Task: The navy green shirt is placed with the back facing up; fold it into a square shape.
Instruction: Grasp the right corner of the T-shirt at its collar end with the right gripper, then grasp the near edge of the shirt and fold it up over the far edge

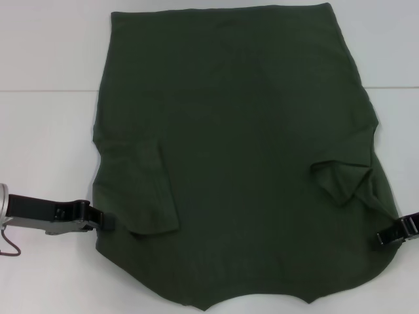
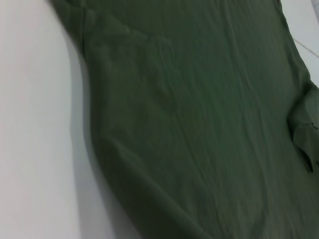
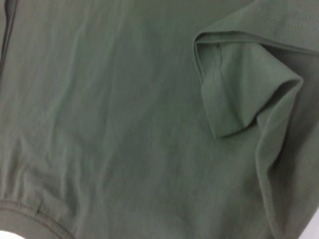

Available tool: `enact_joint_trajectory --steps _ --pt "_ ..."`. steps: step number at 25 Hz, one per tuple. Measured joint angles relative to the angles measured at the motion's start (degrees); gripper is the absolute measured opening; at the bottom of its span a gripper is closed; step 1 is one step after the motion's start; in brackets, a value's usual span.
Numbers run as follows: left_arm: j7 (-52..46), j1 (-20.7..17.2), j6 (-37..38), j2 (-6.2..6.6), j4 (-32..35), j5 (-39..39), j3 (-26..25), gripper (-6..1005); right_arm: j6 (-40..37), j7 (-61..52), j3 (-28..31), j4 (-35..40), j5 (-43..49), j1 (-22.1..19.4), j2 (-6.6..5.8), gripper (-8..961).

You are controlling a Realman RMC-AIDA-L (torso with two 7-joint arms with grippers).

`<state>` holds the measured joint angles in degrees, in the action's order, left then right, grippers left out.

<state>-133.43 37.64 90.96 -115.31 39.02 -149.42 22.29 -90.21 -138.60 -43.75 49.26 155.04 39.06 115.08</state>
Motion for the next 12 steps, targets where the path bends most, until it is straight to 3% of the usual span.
enact_joint_trajectory --steps 4,9,12 --pt "-0.11 0.0 0.0 -0.03 0.0 0.01 -0.17 40 0.03 -0.1 -0.4 0.13 0.0 0.04 -0.05 703" --pt "-0.09 -0.1 0.06 -0.09 -0.06 0.01 -0.18 40 0.04 -0.17 -0.54 0.18 0.08 0.05 -0.28 452" --pt "-0.04 -0.12 0.08 -0.09 -0.04 0.01 -0.11 40 0.05 -0.18 -0.54 0.25 0.09 0.05 -0.34 239"
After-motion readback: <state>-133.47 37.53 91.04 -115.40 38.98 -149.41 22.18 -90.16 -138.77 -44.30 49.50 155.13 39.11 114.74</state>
